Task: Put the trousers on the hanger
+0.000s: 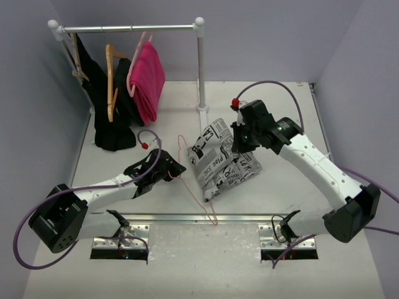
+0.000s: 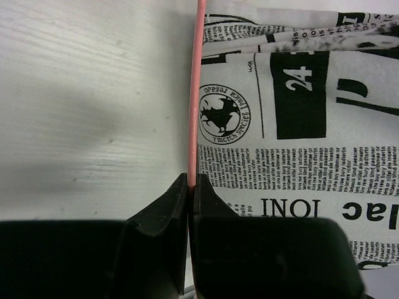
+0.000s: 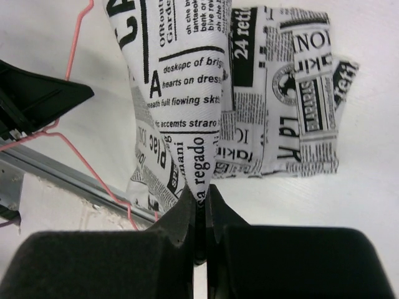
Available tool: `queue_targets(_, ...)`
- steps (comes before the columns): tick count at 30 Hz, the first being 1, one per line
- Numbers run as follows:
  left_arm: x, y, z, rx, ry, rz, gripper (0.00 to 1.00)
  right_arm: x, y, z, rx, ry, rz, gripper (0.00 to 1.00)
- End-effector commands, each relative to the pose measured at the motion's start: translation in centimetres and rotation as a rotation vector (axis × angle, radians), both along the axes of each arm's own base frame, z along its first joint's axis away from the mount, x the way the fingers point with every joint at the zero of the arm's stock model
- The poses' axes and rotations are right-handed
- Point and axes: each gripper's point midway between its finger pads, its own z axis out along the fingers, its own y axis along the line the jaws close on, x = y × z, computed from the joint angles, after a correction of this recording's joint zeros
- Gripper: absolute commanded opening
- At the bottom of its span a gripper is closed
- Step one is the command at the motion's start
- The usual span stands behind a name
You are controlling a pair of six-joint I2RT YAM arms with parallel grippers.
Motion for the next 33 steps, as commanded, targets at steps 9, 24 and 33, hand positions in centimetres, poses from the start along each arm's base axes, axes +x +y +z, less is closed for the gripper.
queue_targets(9,-1.0,3.9,-5.9,0.319,0.143,-0.008,0.0,0.4,-12.1,1.8,-0.192,-0.065,-0.322,0.0)
queue_targets(24,-2.1,5.8,-6.7,0.379,0.185,0.032,0.0,1.4,-21.2,-9.7,-0.314,0.168,-0.644,0.0)
queue_targets(33,-2.5,6.1,-4.7,0.388,0.152,-0.012,0.0,2.5,-17.9,-18.9,-0.376,0.292,-0.548,0.0)
